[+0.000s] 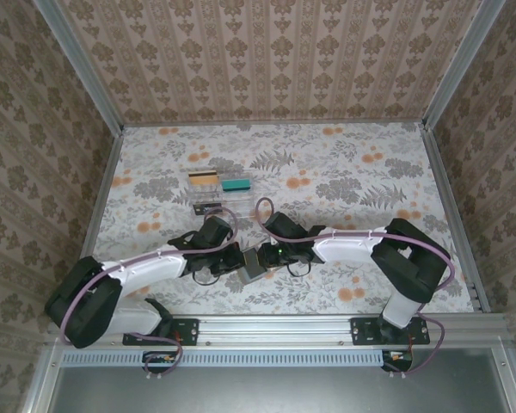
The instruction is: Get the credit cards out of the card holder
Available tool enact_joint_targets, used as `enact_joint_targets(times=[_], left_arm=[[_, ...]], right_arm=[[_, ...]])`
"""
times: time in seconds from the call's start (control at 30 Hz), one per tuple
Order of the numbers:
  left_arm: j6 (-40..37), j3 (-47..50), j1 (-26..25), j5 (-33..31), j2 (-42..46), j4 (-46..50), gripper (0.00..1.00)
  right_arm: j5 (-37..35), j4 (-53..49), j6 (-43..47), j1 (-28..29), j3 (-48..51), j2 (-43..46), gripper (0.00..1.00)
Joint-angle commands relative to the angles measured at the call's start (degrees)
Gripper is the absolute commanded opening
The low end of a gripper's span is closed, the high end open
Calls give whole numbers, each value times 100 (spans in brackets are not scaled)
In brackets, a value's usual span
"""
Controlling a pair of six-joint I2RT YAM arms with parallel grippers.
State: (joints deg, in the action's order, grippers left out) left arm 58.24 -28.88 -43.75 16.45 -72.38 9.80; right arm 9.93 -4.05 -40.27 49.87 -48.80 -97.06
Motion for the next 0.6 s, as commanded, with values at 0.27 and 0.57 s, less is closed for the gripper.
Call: enact_joint_targets(times=[0.27,0.57], left_arm=[[-127,1,-90,41,-127,187,6],[-132,48,-124,52,-584,66,3]], right_arm=[[199,54,-25,-29,-216,-174,24],[430,250,-95,-60,-111,-199,20]])
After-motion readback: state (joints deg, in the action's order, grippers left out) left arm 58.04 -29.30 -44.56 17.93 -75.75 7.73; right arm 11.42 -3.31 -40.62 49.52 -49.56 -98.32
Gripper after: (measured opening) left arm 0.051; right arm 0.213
